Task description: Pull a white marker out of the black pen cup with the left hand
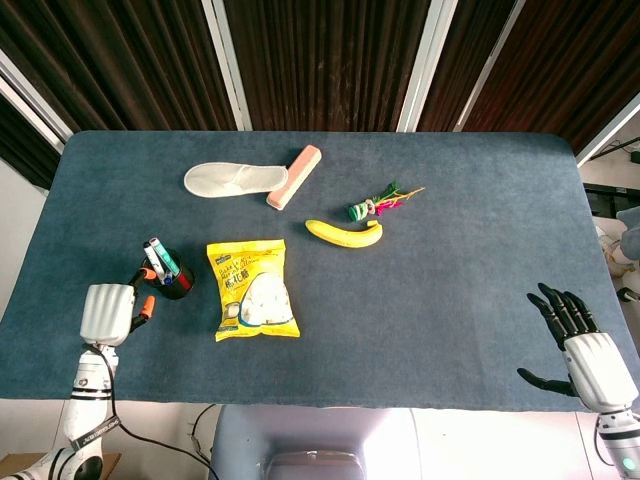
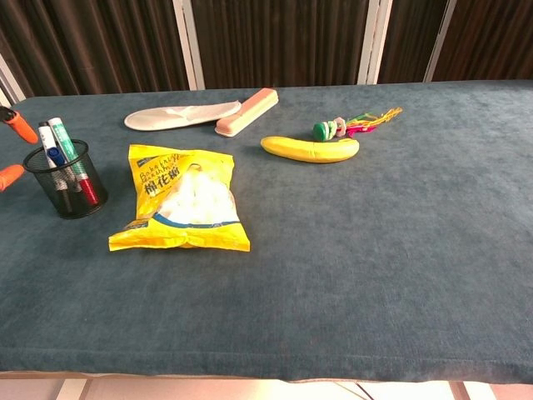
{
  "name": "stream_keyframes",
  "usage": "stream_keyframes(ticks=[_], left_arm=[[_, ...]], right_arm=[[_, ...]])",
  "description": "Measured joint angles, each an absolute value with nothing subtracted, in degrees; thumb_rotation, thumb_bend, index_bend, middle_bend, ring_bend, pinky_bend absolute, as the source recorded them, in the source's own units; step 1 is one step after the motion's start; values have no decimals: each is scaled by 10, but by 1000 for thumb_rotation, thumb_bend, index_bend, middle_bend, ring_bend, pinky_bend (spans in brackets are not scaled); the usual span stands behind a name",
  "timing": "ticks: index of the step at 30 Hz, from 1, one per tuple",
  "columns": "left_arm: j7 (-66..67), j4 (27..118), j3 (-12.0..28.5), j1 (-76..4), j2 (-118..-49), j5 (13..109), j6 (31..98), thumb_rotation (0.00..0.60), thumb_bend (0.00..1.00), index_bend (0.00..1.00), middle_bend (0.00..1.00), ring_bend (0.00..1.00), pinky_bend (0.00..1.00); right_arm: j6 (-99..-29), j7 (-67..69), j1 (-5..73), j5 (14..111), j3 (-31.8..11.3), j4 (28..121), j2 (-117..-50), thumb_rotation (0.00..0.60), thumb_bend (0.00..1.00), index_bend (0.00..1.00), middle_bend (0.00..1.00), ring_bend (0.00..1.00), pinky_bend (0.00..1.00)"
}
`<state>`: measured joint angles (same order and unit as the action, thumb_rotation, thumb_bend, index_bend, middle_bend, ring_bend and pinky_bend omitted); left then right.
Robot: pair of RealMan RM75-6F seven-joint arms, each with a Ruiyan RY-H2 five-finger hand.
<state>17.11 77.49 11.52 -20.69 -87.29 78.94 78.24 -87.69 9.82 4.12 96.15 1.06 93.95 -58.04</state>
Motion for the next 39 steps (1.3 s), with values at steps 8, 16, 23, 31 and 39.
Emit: stream_keyframes(ticks=[8, 16, 23, 31, 39], left_arm=[[174, 757, 126, -224, -907, 778, 782, 600, 361, 406, 1000, 1000, 1000], [184, 742, 135, -235, -930, 770, 790, 600, 359, 418, 1000, 1000, 1000], [182, 727, 138, -241, -946, 766, 794, 600, 359, 440, 1000, 1000, 1000], [175, 688, 142, -252, -972, 767, 801, 600, 357, 464, 1000, 1000, 1000], [171, 672, 142, -257, -982, 758, 795, 600, 353, 470, 1000, 1000, 1000]], right_arm=[[-877, 101, 42, 962, 10, 939, -579, 600, 195, 82, 0, 0, 74], [-880, 104, 41, 962, 10, 939, -578, 600, 195, 82, 0, 0, 73], [-881, 105, 41, 963, 10, 939, -578, 600, 195, 82, 0, 0, 73], [-882, 107, 41, 963, 9, 939, -577, 600, 195, 82, 0, 0, 72], [-883, 109, 41, 963, 8, 939, -576, 600, 195, 82, 0, 0, 73]])
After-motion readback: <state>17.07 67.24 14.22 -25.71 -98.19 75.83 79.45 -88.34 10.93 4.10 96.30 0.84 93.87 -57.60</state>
